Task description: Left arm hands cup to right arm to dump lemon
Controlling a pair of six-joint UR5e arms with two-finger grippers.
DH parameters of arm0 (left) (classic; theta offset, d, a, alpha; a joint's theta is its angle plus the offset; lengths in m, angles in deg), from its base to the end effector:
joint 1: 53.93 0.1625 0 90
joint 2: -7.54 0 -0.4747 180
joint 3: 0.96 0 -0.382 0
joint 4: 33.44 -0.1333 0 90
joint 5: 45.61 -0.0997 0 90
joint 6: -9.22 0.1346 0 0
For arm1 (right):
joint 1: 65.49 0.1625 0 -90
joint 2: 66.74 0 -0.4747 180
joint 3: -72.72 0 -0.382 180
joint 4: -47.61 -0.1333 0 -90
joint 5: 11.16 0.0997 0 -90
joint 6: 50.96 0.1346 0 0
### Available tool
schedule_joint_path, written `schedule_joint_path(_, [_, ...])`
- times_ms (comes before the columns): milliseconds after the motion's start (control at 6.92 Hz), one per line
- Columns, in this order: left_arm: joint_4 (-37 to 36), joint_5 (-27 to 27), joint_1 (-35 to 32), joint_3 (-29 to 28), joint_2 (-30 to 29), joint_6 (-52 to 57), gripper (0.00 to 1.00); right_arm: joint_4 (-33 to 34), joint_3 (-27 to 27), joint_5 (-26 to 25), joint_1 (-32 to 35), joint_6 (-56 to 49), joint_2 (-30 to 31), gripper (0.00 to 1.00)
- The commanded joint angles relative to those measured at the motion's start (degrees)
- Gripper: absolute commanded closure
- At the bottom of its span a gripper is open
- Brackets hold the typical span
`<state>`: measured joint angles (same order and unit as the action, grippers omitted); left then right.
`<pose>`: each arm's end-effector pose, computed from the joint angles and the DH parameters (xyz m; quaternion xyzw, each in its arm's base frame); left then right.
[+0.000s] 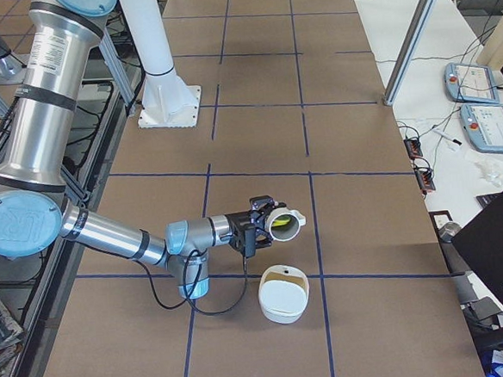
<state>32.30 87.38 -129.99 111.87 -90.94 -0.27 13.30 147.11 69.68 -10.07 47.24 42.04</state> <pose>0.0819 -0.5025 0.5190 -0.0182 0.3697 0.0586 0.9271 -0.0403 -0.3311 0.7282 0.3339 -0.6228 0.4197 0.5697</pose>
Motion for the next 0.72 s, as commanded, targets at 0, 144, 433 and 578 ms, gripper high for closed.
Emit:
schedule_joint_path(0, [0.01,-0.01,0.12,0.02,-0.13,-0.27,0.0,-1.46,-3.79,14.26,14.91,9.94,-1.46,1.0])
schedule_joint_path(144, [0.01,-0.01,0.12,0.11,-0.22,-0.27,0.0,-1.28,-4.07,15.21,15.86,14.6,-2.08,1.0])
schedule_joint_path(433, [0.01,-0.18,0.12,0.11,-0.66,-0.27,0.0,-1.46,-5.13,15.4,15.87,26.45,-4.62,1.0])
schedule_joint_path(578, [0.01,-0.19,0.12,0.11,-0.66,-0.27,0.0,-1.63,-5.13,15.49,15.87,32.86,-5.42,1.0])
